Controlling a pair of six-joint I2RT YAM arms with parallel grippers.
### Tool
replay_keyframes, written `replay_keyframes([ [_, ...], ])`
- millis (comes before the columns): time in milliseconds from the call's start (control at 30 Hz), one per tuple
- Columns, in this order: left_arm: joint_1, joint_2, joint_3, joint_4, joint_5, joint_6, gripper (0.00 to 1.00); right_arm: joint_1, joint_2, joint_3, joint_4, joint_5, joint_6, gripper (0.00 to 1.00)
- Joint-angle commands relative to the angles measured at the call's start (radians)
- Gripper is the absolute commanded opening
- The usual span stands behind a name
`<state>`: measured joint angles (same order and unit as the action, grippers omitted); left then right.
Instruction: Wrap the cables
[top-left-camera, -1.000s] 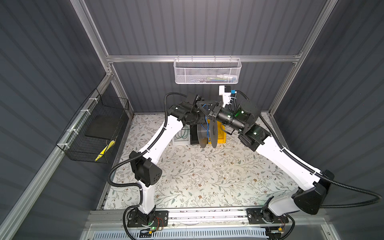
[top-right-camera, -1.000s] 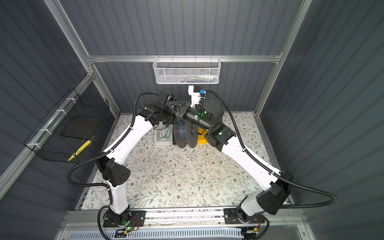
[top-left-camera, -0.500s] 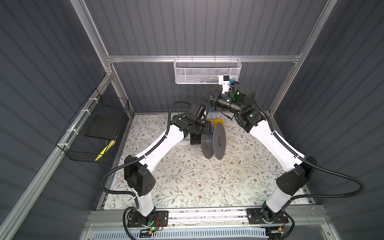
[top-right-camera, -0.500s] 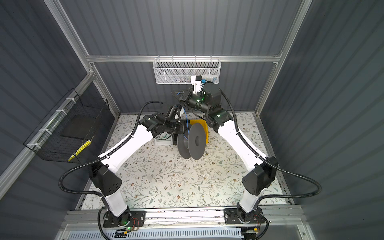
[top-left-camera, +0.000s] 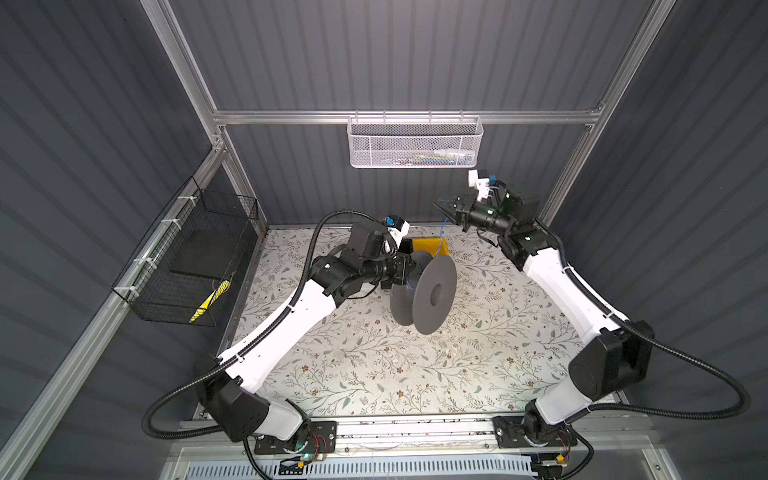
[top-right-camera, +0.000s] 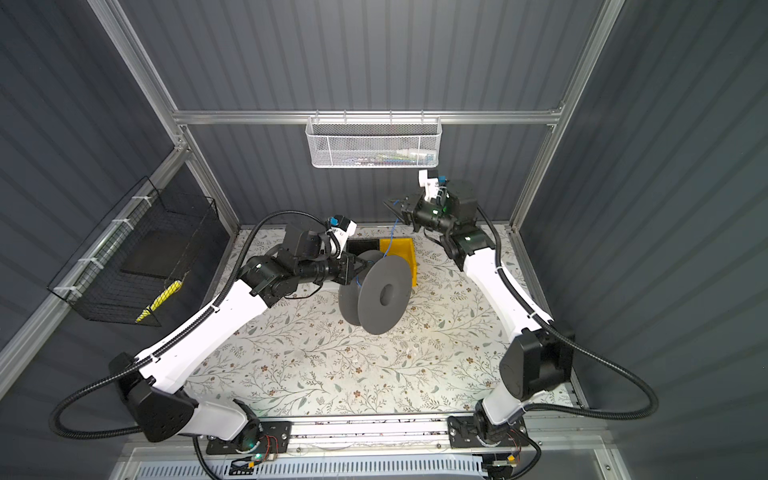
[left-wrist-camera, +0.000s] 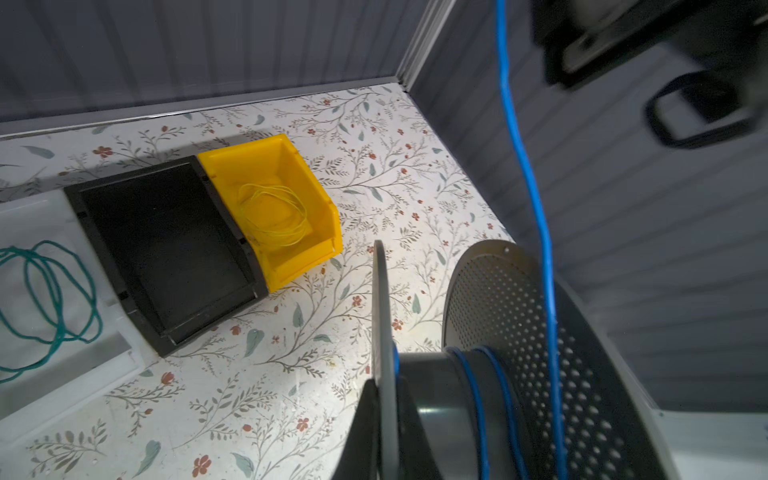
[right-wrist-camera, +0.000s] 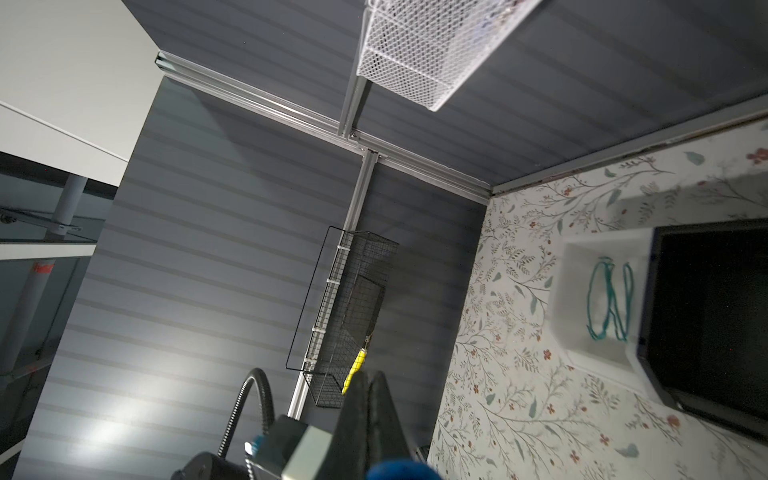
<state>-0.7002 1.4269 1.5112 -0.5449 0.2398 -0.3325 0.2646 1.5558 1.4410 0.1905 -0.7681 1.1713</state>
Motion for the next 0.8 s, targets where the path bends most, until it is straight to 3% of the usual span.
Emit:
replay_keyframes([
  [0,0.043,-0.077,0.008,0.018,0.161,-0.026,0.00,-0.081,-0.097,-0.185,0.209,-0.070,-0.012,0.00],
  [200,0.162,-0.093,0.010,0.100,0.229,-0.158,0.00,-0.166,-0.260,-0.475,0.307,-0.123,-0.018,0.00],
  [367,0.314,-0.104,-0.077,0.316,0.286,-0.416,0.00,-0.183,-0.361,-0.611,0.316,-0.166,-0.036,0.00],
  [567,0.327,-0.106,-0.040,0.316,0.043,-0.507,0.00,-0.133,-0.482,-0.712,0.217,-0.214,-0.126,0.00],
  [767,0.327,-0.089,-0.070,0.352,-0.095,-0.602,0.00,0.033,-0.574,-0.682,-0.120,-0.148,-0.361,0.00],
])
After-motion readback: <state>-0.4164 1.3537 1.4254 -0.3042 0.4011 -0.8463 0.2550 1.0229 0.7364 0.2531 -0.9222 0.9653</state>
